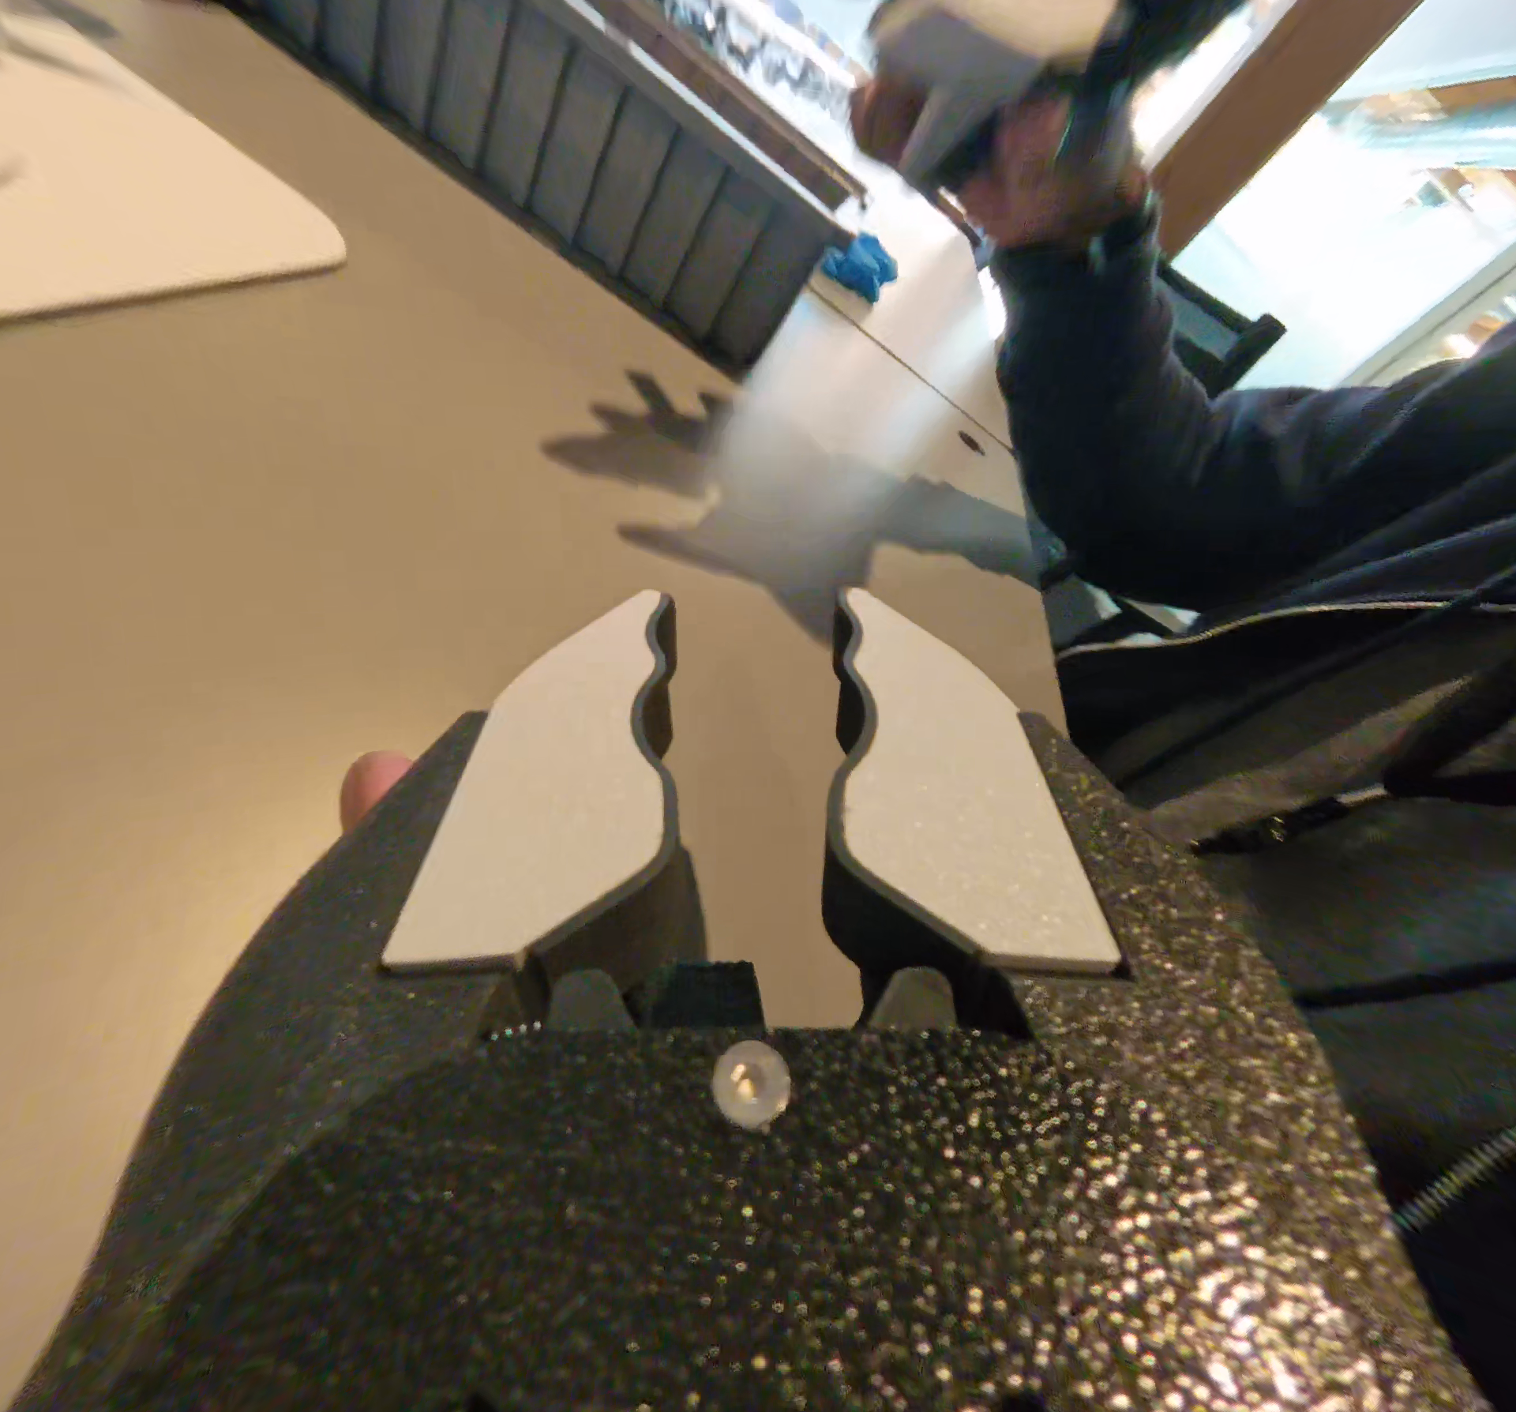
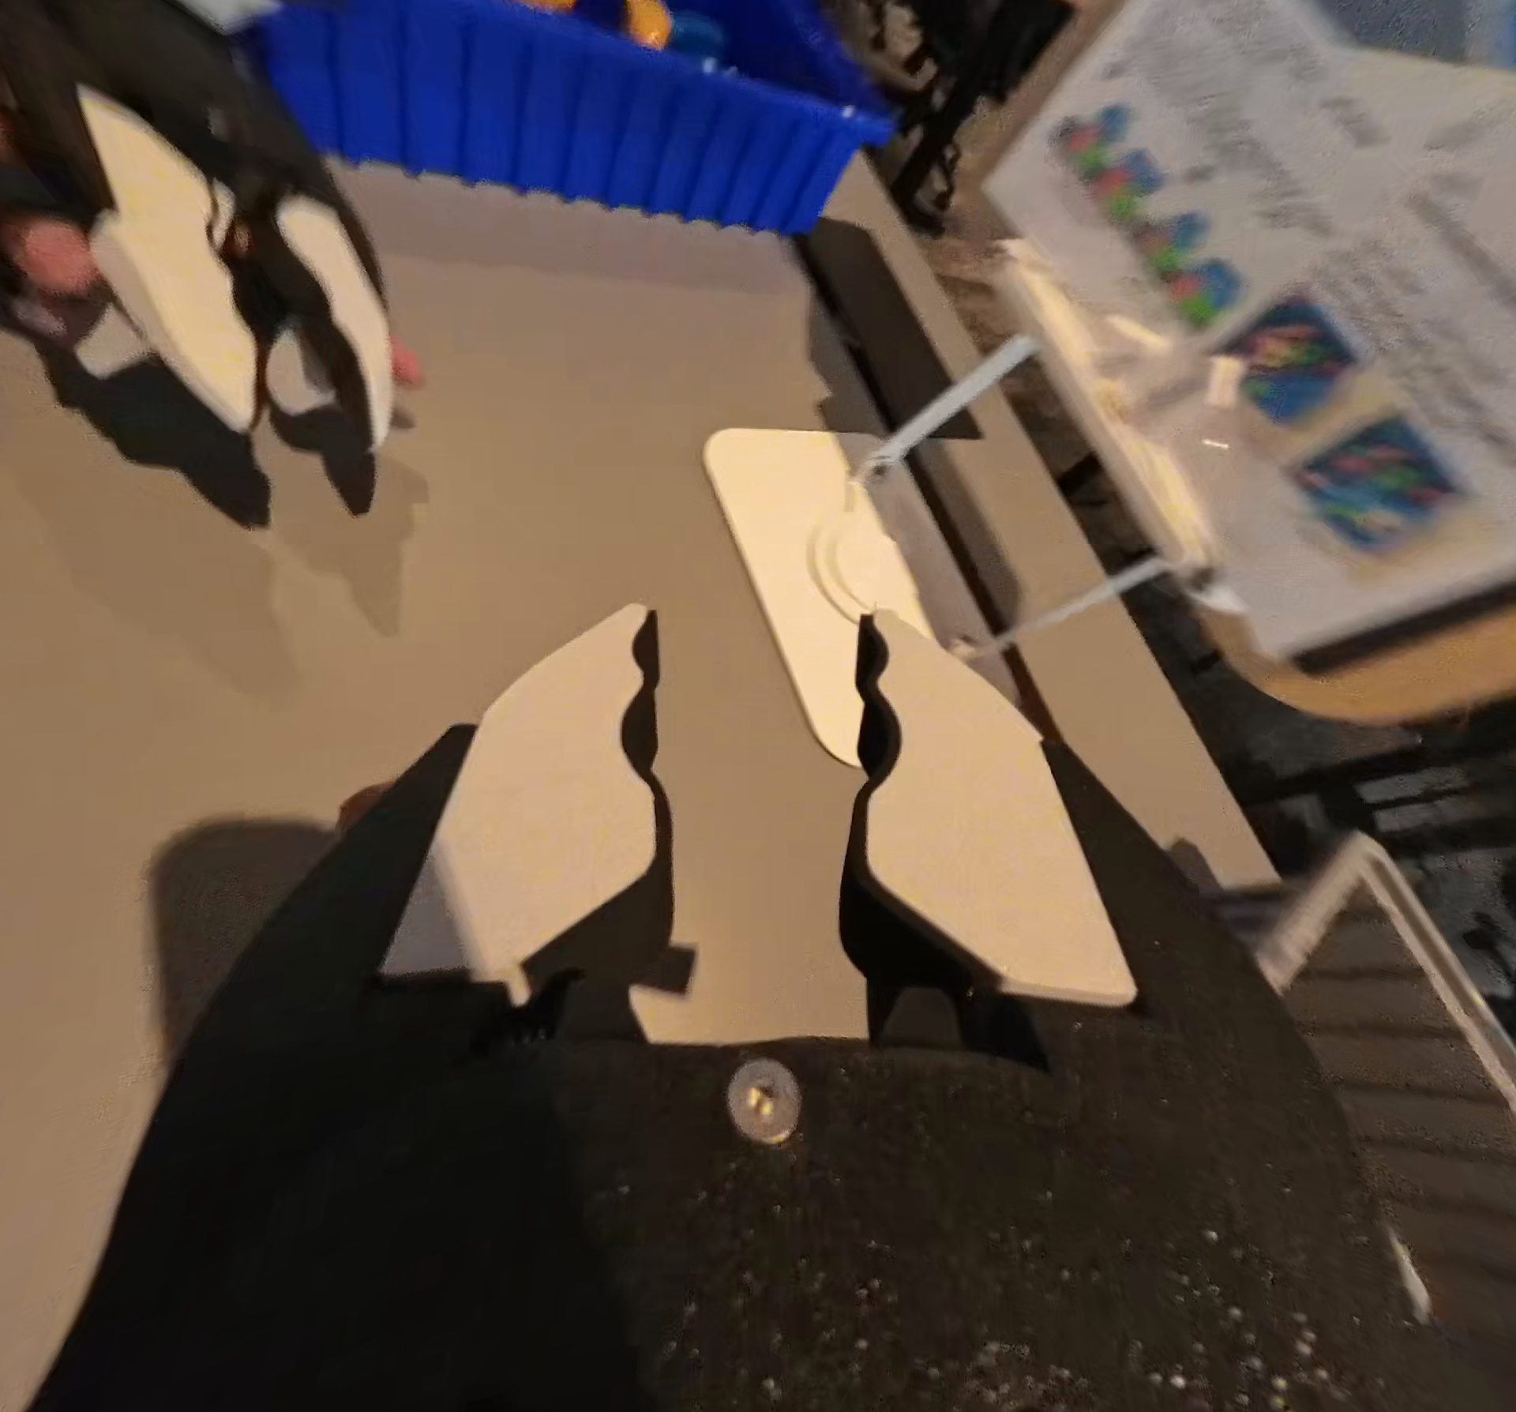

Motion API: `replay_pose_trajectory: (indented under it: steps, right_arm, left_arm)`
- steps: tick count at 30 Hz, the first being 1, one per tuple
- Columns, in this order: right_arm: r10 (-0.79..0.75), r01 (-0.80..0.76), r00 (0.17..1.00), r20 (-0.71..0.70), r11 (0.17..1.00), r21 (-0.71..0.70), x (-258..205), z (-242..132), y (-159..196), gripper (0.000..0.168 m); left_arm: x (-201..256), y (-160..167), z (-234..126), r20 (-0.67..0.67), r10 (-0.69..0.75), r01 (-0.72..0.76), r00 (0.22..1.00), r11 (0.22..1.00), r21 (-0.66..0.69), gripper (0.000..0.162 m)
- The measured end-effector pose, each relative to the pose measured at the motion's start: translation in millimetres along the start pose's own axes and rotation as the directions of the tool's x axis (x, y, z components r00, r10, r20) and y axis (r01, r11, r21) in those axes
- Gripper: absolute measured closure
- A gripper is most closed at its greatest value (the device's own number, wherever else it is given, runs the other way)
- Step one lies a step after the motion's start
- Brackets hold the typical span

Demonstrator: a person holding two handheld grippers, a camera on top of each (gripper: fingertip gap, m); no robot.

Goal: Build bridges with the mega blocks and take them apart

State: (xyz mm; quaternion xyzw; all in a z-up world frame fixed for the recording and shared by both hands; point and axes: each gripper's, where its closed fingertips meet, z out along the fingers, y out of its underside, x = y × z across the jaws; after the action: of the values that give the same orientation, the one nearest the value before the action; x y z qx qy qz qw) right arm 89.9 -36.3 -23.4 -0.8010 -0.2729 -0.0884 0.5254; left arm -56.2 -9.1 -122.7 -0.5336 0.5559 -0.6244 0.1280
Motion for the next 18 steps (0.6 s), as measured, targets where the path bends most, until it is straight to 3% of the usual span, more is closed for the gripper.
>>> replay_pose_trajectory:
  steps: [3, 6, 8, 10, 12, 18]
  right_arm:
    - [-0.049, 0.051, 0.997, 0.055, 0.998, -0.036, -51.7, 67.5, 16.9, 0.114]
    - [0.066, -0.064, 0.986, 0.153, 0.998, -0.016, -87.1, 120.8, 29.0, 0.108]
    - [0.144, -0.151, 0.973, 0.180, 0.988, 0.027, -95.5, 142.8, 21.6, 0.107]
    - [0.213, -0.232, 0.958, 0.190, 0.969, 0.084, -95.4, 157.4, 3.5, 0.108]
    - [0.259, -0.288, 0.945, 0.200, 0.948, 0.138, -94.2, 170.0, -15.7, 0.109]
    - [0.324, -0.364, 0.921, 0.217, 0.915, 0.176, -100.7, 202.0, -36.9, 0.118]
  left_arm:
    - [-1.3, -14.6, -14.2, 0.100, 0.148, -0.158, 0.984, 0.982, 0.103, 0.126]
    - [1.4, -22.9, -32.6, 0.247, 0.315, -0.359, 0.917, 0.920, 0.160, 0.126]
    - [1.1, -24.3, -45.3, 0.370, 0.412, -0.490, 0.832, 0.860, 0.143, 0.126]
    - [-11.6, -22.2, -58.9, 0.532, 0.498, -0.597, 0.685, 0.802, 0.016, 0.125]
    - [-19.0, -21.2, -67.9, 0.610, 0.547, -0.640, 0.573, 0.764, -0.084, 0.124]
    - [-10.9, -27.3, -72.4, 0.597, 0.450, -0.579, 0.664, 0.815, 0.030, 0.122]
